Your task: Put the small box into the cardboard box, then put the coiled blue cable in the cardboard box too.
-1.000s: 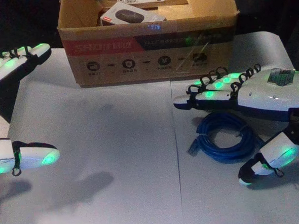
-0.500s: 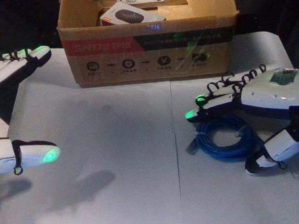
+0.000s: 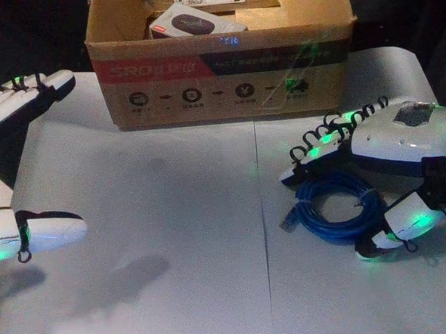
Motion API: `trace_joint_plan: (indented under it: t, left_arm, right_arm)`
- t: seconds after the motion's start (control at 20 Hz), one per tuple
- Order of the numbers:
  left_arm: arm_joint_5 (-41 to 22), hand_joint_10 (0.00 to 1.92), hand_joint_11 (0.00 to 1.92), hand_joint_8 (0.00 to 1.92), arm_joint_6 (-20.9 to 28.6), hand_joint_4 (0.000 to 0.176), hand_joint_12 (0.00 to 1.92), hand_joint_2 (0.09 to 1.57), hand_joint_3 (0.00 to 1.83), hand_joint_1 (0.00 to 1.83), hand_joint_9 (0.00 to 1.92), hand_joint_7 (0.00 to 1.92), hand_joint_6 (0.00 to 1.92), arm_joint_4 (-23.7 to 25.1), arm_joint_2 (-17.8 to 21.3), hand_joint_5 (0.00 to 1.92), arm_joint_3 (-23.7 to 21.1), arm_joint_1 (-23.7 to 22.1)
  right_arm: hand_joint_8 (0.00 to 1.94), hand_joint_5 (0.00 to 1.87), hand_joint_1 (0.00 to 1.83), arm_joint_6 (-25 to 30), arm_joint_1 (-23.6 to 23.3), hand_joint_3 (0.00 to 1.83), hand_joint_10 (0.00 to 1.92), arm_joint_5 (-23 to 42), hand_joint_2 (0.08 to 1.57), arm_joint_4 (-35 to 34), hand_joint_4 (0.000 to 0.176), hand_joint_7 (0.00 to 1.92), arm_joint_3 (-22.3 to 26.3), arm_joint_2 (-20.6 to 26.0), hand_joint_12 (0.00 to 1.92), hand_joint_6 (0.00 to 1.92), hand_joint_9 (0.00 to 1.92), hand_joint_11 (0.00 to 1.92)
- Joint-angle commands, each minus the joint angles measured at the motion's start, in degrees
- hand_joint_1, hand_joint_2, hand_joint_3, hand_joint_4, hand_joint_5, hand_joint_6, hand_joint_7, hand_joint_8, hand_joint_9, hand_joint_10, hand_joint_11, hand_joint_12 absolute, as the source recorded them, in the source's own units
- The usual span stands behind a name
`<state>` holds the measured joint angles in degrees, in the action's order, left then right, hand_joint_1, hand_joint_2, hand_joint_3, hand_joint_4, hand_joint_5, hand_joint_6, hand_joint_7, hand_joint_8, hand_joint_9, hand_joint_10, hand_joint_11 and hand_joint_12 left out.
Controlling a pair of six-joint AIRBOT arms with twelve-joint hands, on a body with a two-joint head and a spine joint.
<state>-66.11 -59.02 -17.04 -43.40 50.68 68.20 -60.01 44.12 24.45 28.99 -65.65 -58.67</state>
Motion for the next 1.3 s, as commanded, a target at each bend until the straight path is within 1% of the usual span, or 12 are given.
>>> trace_joint_plan:
  t: [0.0,0.1,0.25,0.3,0.35,0.4,0.45,0.5,0.55,0.85,0.9,1.25]
  left_arm:
    - [-7.34,0.0,0.0,0.0,0.3,0.175,0.28,0.88,0.0,0.56,0.06,0.06,0.0,-0.29,-0.17,0.06,0.12,-0.17]
    - [-7.49,0.0,0.0,0.0,0.37,0.174,0.2,0.87,0.0,0.61,0.05,0.06,0.0,-0.41,-0.17,0.07,0.12,-0.01]
    - [-7.89,0.0,0.0,0.0,0.66,0.173,0.19,0.87,0.0,0.62,0.06,0.07,0.0,-0.51,-0.17,0.08,0.12,0.24]
    - [-7.96,0.0,0.0,0.0,0.74,0.169,0.21,0.86,0.0,0.63,0.06,0.08,0.0,-0.53,-0.17,0.1,0.12,0.26]
    - [-7.99,0.0,0.0,0.0,0.86,0.172,0.24,0.87,0.0,0.63,0.07,0.08,0.0,-0.54,-0.17,0.1,0.12,0.3]
    - [-8.0,0.0,0.0,0.0,1.0,0.171,0.24,0.87,0.0,0.63,0.06,0.08,0.0,-0.56,-0.18,0.1,0.12,0.34]
    - [-8.06,0.0,0.0,0.0,1.06,0.166,0.25,0.87,0.0,0.65,0.06,0.08,0.0,-0.62,-0.19,0.1,0.12,0.42]
    - [-8.15,0.0,0.0,0.0,1.11,0.17,0.28,0.87,0.0,0.65,0.07,0.08,0.0,-0.67,-0.21,0.1,0.12,0.51]
    - [-8.26,0.0,0.0,0.0,1.17,0.171,0.28,0.87,0.0,0.66,0.07,0.08,0.0,-0.69,-0.21,0.1,0.12,0.58]
    - [-8.41,0.0,0.0,0.0,1.4,0.166,0.24,0.9,0.0,0.63,0.07,0.08,0.0,-0.83,-0.21,0.09,0.12,0.79]
    - [-8.44,0.0,0.0,0.0,1.4,0.166,0.29,0.9,0.0,0.59,0.08,0.09,0.0,-0.84,-0.21,0.09,0.12,0.79]
    - [-8.45,0.0,0.0,0.0,1.41,0.161,0.28,0.89,0.0,0.62,0.08,0.1,0.0,-1.06,-0.33,0.1,0.12,0.88]
  right_arm:
    - [0.02,0.57,1.16,-0.14,-0.38,0.0,0.07,2.68,0.86,-0.43,0.053,0.5,-0.08,-0.3,1.19,0.01,0.67,0.22]
    - [0.0,0.59,1.16,-0.14,-0.27,0.0,0.28,2.68,0.9,-0.9,0.018,0.53,-0.21,-0.29,1.33,0.0,0.63,0.24]
    - [0.14,0.6,1.17,-0.14,-0.07,0.0,1.23,2.68,0.97,-1.45,0.0,0.57,-0.34,-0.29,1.48,0.0,0.39,0.36]
    - [0.84,0.69,1.24,-0.14,-0.04,0.0,1.48,2.68,1.05,-1.55,0.0,0.38,-0.35,-0.29,1.53,0.02,0.45,0.5]
    - [1.62,0.63,1.13,-0.14,-0.03,0.01,1.69,2.68,1.3,-1.63,0.0,0.49,-0.34,-0.29,1.56,1.2,0.57,0.69]
    - [1.69,0.45,1.38,-0.14,-0.03,0.0,1.75,2.68,1.32,-1.76,0.0,0.43,-0.34,-0.28,1.64,1.36,0.61,0.73]
    - [1.88,0.38,1.26,-0.14,-0.03,0.01,1.91,2.69,1.41,-1.96,0.0,0.43,-0.34,-0.25,1.9,1.76,0.65,0.84]
    - [1.94,0.43,1.67,-0.14,-0.03,0.0,1.92,2.69,1.25,-1.97,0.0,0.44,-0.35,-0.25,1.92,1.91,0.77,0.99]
    - [1.94,0.52,1.73,-0.14,-0.04,0.0,1.92,2.69,1.22,-1.99,0.0,0.57,-0.35,-0.23,1.92,1.92,0.89,1.13]
    - [1.94,0.72,1.66,-0.14,-0.13,0.0,1.92,2.85,1.19,-2.96,0.0,0.73,-0.48,-0.01,1.92,1.92,1.1,1.43]
    - [1.94,0.77,1.66,-0.14,-0.15,0.0,1.92,3.36,1.18,-3.16,0.028,0.78,-0.45,0.15,1.92,1.92,1.16,1.47]
    - [1.94,0.94,1.68,-0.14,-1.03,0.0,1.92,12.76,1.18,-6.81,0.102,1.11,2.67,4.79,1.92,1.92,1.45,1.64]
